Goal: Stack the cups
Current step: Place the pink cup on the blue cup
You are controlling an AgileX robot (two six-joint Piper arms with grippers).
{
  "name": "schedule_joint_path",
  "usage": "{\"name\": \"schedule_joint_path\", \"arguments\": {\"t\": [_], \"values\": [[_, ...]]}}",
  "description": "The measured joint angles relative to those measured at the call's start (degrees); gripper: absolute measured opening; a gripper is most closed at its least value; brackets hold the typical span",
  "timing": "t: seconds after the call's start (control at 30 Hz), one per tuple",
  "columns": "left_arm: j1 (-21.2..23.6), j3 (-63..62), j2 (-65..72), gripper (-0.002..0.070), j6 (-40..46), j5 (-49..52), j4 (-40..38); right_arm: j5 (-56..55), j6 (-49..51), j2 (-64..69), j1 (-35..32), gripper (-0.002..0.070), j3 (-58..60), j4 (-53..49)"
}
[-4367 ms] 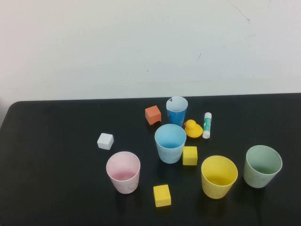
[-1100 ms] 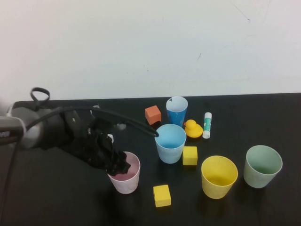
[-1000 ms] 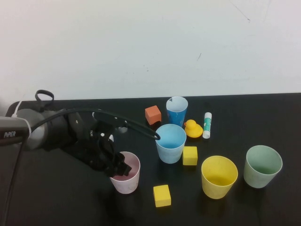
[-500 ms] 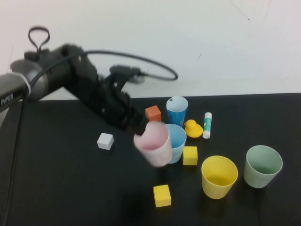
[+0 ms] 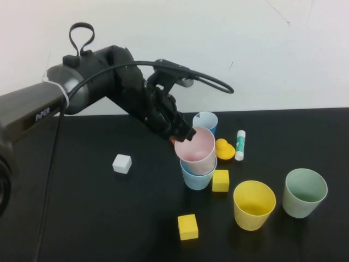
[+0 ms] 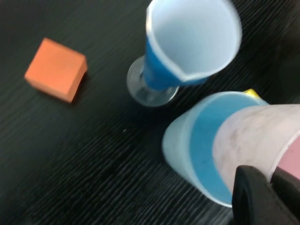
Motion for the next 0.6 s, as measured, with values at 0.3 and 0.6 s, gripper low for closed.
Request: {"name": "schedule_joint_path", "arguments": {"t": [0.3, 0.6], "values": [[0.0, 0.0, 1.2, 0.0032, -1.3, -3.3, 2.1, 0.0, 0.0, 0.0, 0.0, -0.0003, 0.0, 0.0], [0.0, -3.0, 0.9, 0.0233, -3.3, -2.8, 3.4, 0.8, -6.1, 0.1, 3.1, -0.0003, -0.9, 7.5]]}}
